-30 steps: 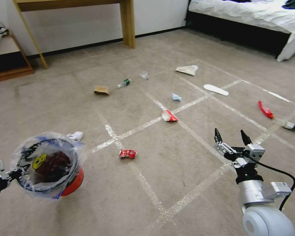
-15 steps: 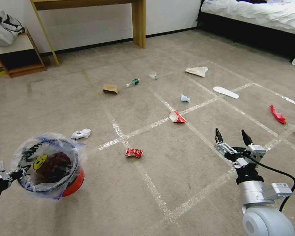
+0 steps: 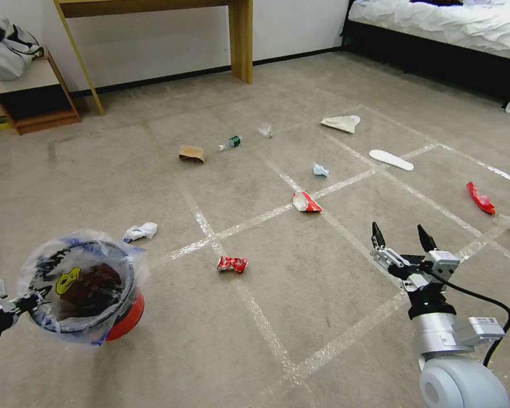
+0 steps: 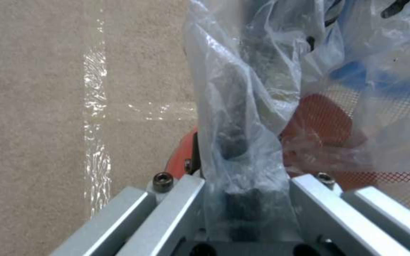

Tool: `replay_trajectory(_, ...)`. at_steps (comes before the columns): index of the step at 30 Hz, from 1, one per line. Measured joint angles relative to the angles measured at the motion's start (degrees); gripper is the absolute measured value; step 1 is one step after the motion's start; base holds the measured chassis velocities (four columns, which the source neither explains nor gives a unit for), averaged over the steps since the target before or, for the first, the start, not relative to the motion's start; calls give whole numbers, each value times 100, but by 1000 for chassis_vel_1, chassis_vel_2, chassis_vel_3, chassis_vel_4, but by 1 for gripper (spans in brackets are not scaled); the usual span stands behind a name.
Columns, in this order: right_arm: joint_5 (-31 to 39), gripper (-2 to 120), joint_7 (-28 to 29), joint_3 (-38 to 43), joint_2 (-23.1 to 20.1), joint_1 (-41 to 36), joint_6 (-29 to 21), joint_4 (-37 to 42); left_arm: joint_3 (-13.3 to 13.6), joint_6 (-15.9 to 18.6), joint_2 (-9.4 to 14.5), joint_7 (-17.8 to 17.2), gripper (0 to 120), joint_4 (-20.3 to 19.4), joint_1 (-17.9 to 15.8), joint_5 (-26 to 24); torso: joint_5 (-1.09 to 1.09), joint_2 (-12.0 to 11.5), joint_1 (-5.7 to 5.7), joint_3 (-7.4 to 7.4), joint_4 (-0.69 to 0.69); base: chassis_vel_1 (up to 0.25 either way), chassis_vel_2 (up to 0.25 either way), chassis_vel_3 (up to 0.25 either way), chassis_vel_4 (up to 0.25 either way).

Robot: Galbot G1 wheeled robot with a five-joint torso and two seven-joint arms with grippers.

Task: Pick up the trash bin and place the garbage on the floor into it.

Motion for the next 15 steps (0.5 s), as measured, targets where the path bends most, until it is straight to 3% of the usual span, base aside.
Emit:
replay_trajectory(9, -5, 100, -8, -8, 0, 33, -1, -9, -27, 0, -28, 2, 1, 6, 20, 6, -1, 0, 0, 0, 1, 0, 0, 0, 0)
replay_trajectory(15, -12, 100, -14, -22, 0, 12, -2, 3, -68, 0, -42, 3, 1, -24, 40, 1, 0, 0, 0, 0, 1, -87, 92, 91, -74)
